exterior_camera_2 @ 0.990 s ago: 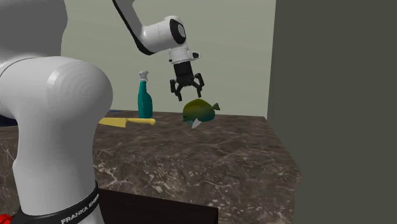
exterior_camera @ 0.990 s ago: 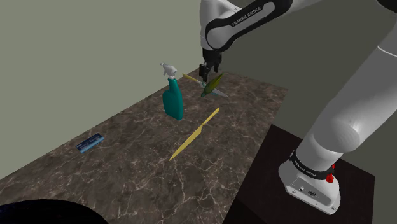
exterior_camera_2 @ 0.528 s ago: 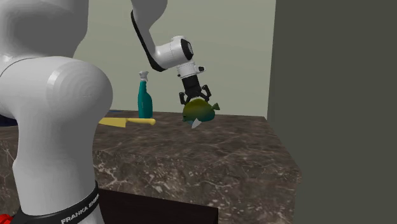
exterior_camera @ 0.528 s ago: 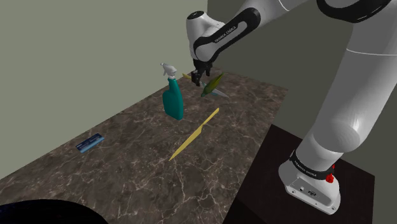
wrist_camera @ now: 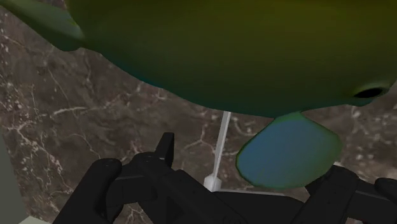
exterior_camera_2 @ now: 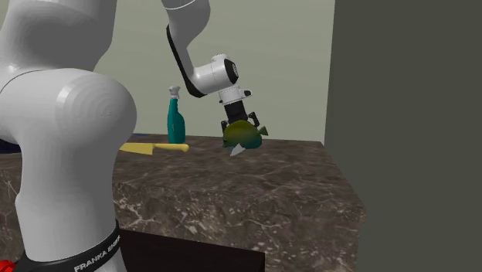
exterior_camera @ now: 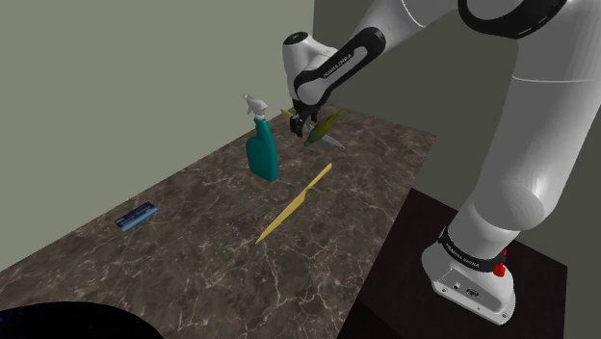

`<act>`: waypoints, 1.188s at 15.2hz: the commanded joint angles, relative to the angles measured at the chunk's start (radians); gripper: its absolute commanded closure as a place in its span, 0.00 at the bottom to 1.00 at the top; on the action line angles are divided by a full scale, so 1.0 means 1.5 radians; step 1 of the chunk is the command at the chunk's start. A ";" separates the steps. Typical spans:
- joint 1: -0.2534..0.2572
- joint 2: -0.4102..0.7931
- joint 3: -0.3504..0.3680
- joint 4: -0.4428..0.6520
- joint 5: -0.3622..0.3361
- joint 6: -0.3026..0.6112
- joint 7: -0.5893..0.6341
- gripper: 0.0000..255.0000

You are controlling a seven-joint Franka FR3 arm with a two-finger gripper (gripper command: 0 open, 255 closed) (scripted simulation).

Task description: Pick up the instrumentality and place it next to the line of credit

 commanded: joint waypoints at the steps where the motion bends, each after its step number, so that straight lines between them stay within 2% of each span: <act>1: -0.001 0.005 -0.001 -0.003 -0.002 0.004 0.001 0.00; 7: -0.001 0.005 -0.001 -0.003 -0.002 0.004 0.001 0.00; 8: -0.001 0.005 -0.001 -0.001 -0.002 0.004 0.001 1.00; 18: -0.002 -0.001 0.000 -0.001 0.001 -0.003 -0.003 1.00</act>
